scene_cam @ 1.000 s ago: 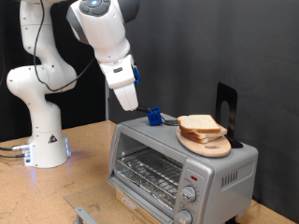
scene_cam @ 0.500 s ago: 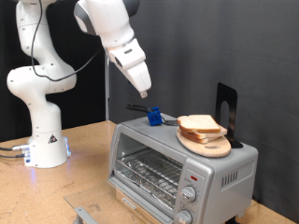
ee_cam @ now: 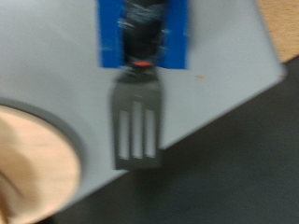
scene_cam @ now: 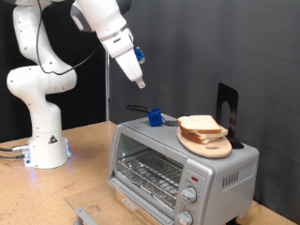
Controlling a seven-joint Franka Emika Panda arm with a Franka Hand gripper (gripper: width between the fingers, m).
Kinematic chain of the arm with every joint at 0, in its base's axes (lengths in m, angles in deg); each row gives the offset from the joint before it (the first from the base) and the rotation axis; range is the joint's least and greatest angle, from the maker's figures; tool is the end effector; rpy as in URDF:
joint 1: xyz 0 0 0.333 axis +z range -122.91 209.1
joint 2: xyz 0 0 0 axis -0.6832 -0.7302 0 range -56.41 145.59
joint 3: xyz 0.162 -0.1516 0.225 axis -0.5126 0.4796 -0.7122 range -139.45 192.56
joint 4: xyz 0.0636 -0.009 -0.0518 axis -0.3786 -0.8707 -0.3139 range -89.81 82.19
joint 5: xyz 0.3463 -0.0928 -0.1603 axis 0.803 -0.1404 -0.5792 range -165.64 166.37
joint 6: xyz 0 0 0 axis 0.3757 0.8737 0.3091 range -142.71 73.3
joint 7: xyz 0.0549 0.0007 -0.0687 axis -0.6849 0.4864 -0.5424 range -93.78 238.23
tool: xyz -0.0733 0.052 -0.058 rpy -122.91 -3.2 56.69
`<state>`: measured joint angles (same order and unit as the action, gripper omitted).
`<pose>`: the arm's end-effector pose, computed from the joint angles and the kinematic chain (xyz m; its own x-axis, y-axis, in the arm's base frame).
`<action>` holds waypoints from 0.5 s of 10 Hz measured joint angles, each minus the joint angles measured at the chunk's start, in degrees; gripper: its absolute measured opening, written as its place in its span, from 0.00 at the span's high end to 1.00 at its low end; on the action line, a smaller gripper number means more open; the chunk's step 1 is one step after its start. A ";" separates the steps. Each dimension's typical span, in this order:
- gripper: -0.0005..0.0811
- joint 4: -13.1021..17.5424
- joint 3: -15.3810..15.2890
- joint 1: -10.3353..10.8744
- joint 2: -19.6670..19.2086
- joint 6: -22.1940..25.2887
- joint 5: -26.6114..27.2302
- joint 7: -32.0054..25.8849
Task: Make a piece of toast with the oven
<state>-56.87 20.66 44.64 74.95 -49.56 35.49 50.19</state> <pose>0.3983 0.0803 0.4888 0.9537 0.1502 0.2606 0.2521 -0.8718 -0.4200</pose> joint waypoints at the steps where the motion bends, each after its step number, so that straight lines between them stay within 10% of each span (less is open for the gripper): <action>1: 0.01 -0.79 -0.49 -0.56 -0.19 -2.43 -0.68 0.39; 5: 0.01 -1.38 -0.49 -0.89 -0.85 -3.46 -0.81 0.35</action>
<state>-58.25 20.17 43.76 74.11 -53.02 34.69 50.54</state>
